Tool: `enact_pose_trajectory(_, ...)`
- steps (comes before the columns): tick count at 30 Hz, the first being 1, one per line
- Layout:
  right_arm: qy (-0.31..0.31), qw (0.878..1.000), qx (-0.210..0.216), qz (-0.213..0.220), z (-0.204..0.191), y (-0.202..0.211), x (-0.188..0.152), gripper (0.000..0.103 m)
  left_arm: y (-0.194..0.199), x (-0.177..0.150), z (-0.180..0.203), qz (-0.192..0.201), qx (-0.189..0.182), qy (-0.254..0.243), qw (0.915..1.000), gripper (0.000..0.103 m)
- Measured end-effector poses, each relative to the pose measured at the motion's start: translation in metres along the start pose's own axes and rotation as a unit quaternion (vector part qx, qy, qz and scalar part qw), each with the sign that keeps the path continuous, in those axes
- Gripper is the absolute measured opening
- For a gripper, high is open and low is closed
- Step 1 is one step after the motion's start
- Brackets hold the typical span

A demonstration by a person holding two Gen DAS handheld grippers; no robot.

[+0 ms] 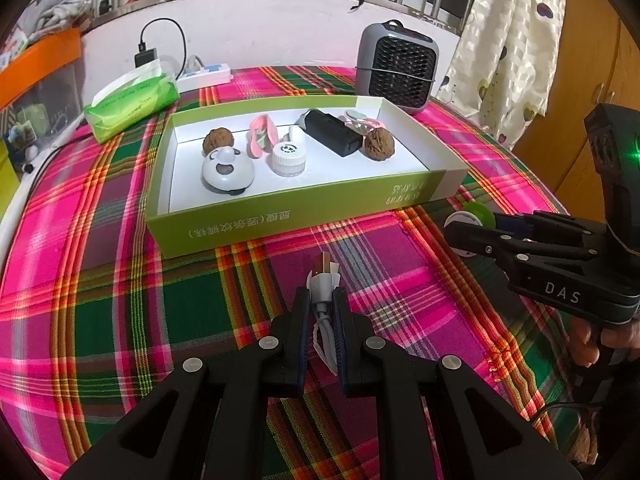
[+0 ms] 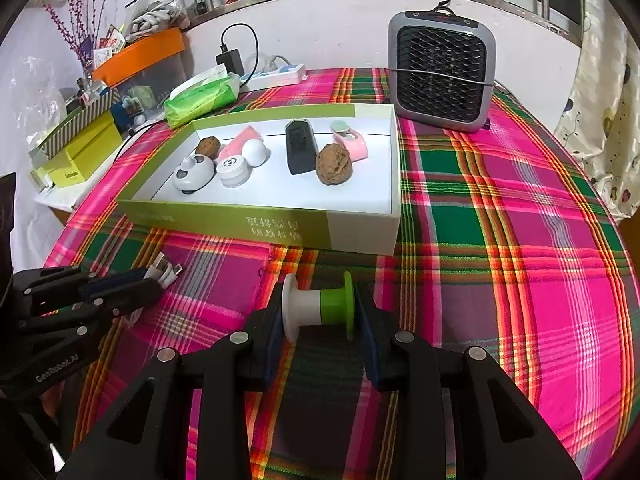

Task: Organize objects
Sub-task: 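Hold the white cable in left tool while right tool lifts the spool, then carry the white cable into the white box while right tool carries the spool there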

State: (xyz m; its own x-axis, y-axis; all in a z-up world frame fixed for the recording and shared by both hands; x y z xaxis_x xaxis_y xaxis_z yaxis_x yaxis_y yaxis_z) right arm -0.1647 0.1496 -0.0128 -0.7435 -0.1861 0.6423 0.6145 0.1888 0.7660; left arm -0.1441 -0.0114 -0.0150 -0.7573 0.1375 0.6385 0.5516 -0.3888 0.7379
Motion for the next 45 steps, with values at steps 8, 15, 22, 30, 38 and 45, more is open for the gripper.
enact_pose_trajectory(8,-0.004,1.000,0.002,0.000,0.001,0.001,-0.001,0.034,0.000,0.000,0.000,0.000,0.003,-0.001,1.0000,0.009)
enact_pose_trajectory(15,-0.009,1.000,0.005,0.001,0.000,0.004,-0.004,0.034,0.003,0.000,-0.002,0.003,0.009,0.003,1.0000,0.009)
enact_pose_trajectory(22,-0.010,1.000,0.010,0.007,-0.001,0.007,-0.004,0.034,0.012,0.003,-0.003,0.013,0.017,0.006,0.9998,0.009)
enact_pose_trajectory(30,-0.008,1.000,0.017,0.020,-0.004,0.016,0.001,0.034,0.023,0.007,0.003,0.024,0.020,0.001,0.9995,0.009)
enact_pose_trajectory(38,-0.006,0.999,0.020,0.035,-0.005,0.026,0.010,0.034,0.033,0.017,0.006,0.036,0.018,-0.002,0.9992,0.009)
enact_pose_trajectory(45,-0.003,0.999,0.022,0.048,-0.006,0.030,0.024,0.034,0.038,0.030,0.004,0.046,0.013,0.000,0.9989,0.009)
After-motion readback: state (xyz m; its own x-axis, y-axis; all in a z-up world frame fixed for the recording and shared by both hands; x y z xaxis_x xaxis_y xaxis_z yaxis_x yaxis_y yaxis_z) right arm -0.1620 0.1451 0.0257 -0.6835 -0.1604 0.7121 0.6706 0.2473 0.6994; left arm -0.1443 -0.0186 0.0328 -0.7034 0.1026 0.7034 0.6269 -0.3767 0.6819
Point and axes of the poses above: each gripper's, at about its wrist camera, not at the fingertips, and y roughly against the way its jaws point, z to its right, x to its top, the point moved 3 cm from there along -y, roughly the way its jaws point, and after that the axes turned 7 degrees about -x, right-handed, at the moved point
